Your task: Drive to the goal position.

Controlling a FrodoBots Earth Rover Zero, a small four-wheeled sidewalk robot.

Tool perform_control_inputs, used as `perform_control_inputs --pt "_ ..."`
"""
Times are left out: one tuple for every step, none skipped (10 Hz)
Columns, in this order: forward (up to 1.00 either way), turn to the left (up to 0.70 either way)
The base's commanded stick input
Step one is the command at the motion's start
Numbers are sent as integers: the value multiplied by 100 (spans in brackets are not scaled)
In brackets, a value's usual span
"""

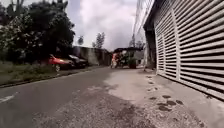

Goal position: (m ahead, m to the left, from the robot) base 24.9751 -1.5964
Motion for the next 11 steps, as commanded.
perform_control_inputs --pt "70 0" --pt "70 0" --pt "70 2" --pt "70 10" --pt "70 23" --pt "70 35" --pt "70 27" --pt "70 10" --pt "70 0" --pt "70 0" --pt "70 0"
